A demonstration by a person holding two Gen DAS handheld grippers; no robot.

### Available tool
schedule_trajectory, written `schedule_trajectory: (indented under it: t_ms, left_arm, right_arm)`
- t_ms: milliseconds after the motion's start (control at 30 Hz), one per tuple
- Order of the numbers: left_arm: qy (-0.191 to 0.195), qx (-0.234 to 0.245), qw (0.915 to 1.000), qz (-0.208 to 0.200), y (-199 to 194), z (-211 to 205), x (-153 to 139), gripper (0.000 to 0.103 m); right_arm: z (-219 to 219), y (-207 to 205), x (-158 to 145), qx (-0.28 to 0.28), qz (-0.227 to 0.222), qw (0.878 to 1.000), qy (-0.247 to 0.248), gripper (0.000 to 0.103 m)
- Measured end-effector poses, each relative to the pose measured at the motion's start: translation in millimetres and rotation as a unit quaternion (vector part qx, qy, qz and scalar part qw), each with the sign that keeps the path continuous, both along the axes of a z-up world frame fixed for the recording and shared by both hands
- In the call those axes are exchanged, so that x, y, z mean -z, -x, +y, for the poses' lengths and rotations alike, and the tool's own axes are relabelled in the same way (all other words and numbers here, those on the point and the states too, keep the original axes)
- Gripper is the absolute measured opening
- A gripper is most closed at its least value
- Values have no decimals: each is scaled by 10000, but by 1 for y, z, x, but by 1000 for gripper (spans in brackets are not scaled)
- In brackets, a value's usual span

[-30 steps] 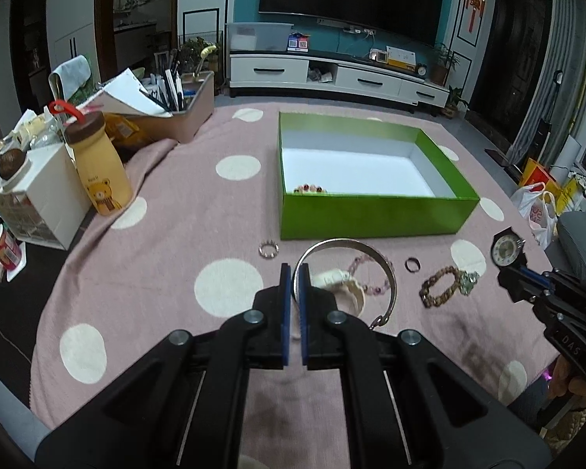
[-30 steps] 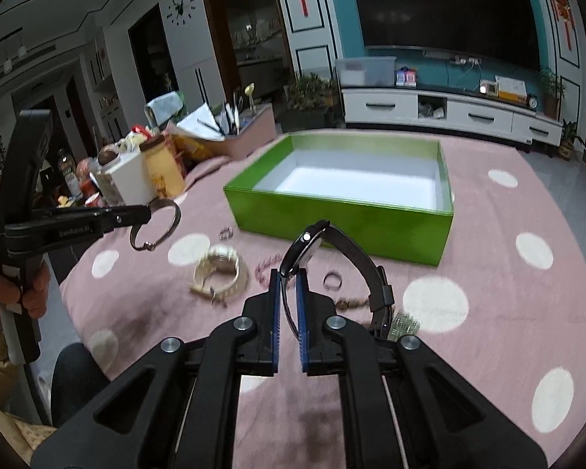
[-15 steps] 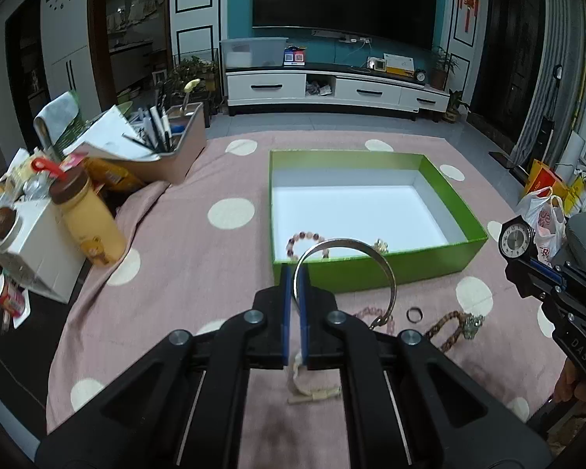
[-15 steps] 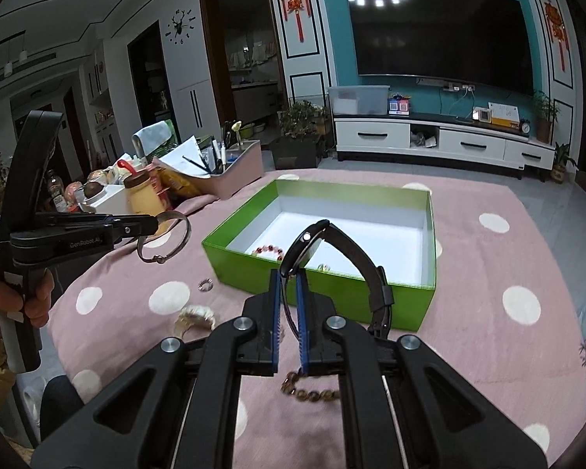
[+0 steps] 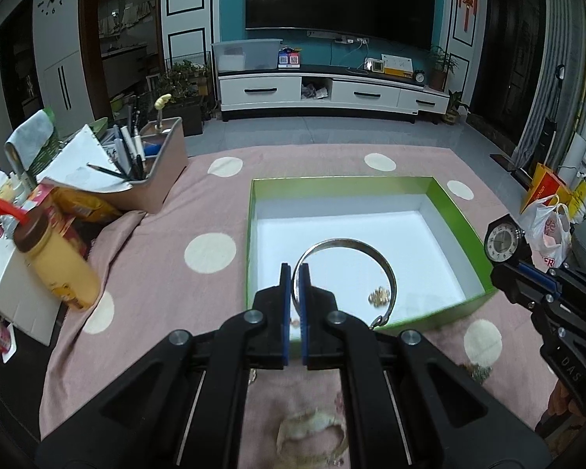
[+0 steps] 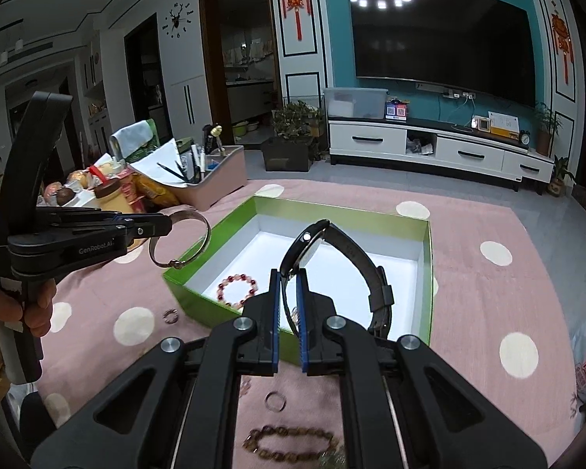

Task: Organize jewelry
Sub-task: 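Carry the bangle and black watch into the green box with both grippers, then open both grippers in the box and withdraw toward the cream watch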

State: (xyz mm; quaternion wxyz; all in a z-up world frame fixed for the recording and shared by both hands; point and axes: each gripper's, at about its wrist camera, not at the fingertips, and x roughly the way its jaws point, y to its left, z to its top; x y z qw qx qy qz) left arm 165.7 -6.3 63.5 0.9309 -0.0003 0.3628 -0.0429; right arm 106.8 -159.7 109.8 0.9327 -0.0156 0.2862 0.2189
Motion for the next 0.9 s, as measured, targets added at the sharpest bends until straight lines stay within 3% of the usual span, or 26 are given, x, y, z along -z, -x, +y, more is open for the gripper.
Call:
schedule_trajectory:
  t_ms: [533, 567, 600, 667, 700, 900]
  left_arm:
    - [-294, 168, 9974, 640, -73, -37, 49, 5]
    - [-283, 166, 9973, 660, -74, -38, 50, 6]
    - [-284, 167, 9971, 680, -75, -39, 51, 7]
    - [-301, 178, 9969, 704, -76, -40, 51, 22]
    - [-332, 174, 9971, 668, -74, -39, 50, 26]
    - [-344, 26, 9983, 474, -54, -22, 33, 46]
  right_arm:
    - [12, -71, 47, 177, 653, 9970, 382, 8]
    - [10, -75, 49, 196, 703, 9967, 357, 12]
    - [7, -78, 49, 273, 738, 9964, 304, 24]
    - [-3, -77, 47, 436, 715, 9964, 165, 44]
    - [-7, -75, 45, 492, 662, 9966, 87, 48]
    - [-44, -50, 28, 755, 477, 9954, -353, 48]
